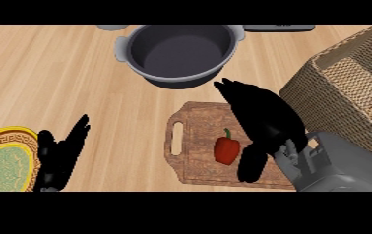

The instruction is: Pick the bell pepper from the cutting board and place it in the basket

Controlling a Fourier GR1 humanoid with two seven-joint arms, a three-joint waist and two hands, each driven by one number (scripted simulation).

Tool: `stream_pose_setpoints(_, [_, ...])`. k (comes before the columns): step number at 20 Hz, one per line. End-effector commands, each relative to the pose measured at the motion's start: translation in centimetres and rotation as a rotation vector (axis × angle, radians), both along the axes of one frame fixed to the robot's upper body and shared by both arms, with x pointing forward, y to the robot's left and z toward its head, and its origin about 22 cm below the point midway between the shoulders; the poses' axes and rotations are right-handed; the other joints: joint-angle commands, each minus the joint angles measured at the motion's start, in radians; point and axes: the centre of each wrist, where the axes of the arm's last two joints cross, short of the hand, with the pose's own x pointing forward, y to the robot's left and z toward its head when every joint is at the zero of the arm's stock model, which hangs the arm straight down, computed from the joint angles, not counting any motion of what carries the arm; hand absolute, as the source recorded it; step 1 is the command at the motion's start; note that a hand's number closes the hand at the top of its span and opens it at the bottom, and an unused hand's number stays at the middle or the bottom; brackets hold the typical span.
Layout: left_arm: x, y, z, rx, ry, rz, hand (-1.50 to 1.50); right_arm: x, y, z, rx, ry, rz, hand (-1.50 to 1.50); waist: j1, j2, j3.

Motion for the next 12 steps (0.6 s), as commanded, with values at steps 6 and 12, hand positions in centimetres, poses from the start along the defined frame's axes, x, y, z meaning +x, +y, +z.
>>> stream_pose_setpoints(6, [-2.4, -0.8, -1.4, -0.008, 0.116, 0.003, 0.0, -0.6, -0.1, -4.9, -0.071, 0.047, -0.124, -1.5, 0.014, 0.007, -0.008])
stream_pose_setpoints(12, [-2.6, -0.6, -1.3, -0.01, 0.095, 0.017, 0.0, -2.6, -0.4, -6.3, -0.07, 0.01, -0.133, -1.5, 0.006, 0.005, -0.008])
